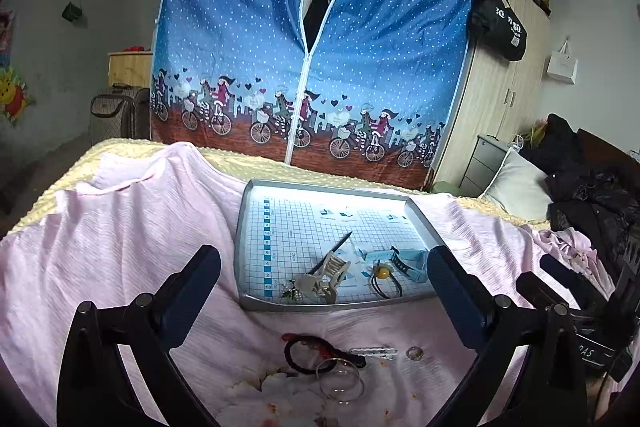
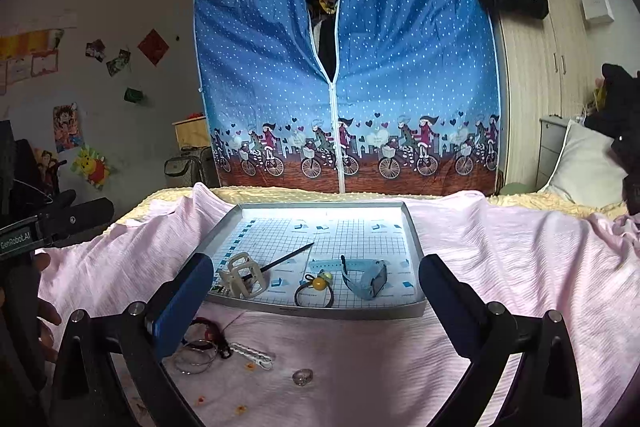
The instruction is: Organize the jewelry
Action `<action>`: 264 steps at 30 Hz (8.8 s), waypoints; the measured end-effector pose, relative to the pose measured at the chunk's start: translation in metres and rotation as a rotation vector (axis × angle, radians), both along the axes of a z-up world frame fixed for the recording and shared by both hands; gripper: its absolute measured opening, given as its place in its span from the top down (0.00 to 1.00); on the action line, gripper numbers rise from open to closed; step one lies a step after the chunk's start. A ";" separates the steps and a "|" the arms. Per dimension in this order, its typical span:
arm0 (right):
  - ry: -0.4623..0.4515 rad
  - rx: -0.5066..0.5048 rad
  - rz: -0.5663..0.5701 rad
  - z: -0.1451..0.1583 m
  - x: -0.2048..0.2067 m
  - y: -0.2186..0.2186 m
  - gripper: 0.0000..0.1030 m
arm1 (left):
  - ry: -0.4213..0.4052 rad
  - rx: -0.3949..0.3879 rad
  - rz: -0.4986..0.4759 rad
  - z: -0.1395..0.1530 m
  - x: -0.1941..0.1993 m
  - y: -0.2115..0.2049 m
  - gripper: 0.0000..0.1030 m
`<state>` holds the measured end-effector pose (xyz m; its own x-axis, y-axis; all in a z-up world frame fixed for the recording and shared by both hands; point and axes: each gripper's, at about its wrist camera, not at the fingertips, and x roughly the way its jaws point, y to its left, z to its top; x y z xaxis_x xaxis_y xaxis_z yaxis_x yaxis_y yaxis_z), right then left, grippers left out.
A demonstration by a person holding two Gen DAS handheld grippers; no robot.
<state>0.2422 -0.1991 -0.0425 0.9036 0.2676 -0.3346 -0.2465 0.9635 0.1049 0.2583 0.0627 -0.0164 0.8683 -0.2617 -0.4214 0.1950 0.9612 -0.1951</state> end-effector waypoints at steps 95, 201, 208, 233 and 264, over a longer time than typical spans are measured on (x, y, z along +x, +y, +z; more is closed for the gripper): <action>0.572 -0.105 0.387 -0.134 0.093 0.020 0.45 | 0.654 0.236 -0.380 -0.135 0.059 -0.059 0.36; 0.413 0.045 0.226 -0.113 0.163 0.052 0.80 | 0.355 0.053 -0.051 -0.117 0.143 0.000 0.60; 0.425 0.020 0.229 -0.119 0.160 0.056 0.80 | 0.403 0.029 -0.034 -0.120 0.146 0.007 0.60; 0.130 0.039 0.114 -0.042 0.090 0.025 0.00 | 0.128 -0.048 -0.024 -0.051 0.085 0.015 0.01; 0.108 -0.104 0.052 -0.018 -0.075 0.017 0.00 | 0.176 0.008 0.017 -0.017 -0.075 0.007 0.01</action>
<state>0.1670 -0.1822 -0.0603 0.8465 0.2722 -0.4576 -0.2893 0.9566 0.0339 0.1834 0.0692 -0.0331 0.7850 -0.2439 -0.5695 0.1422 0.9656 -0.2175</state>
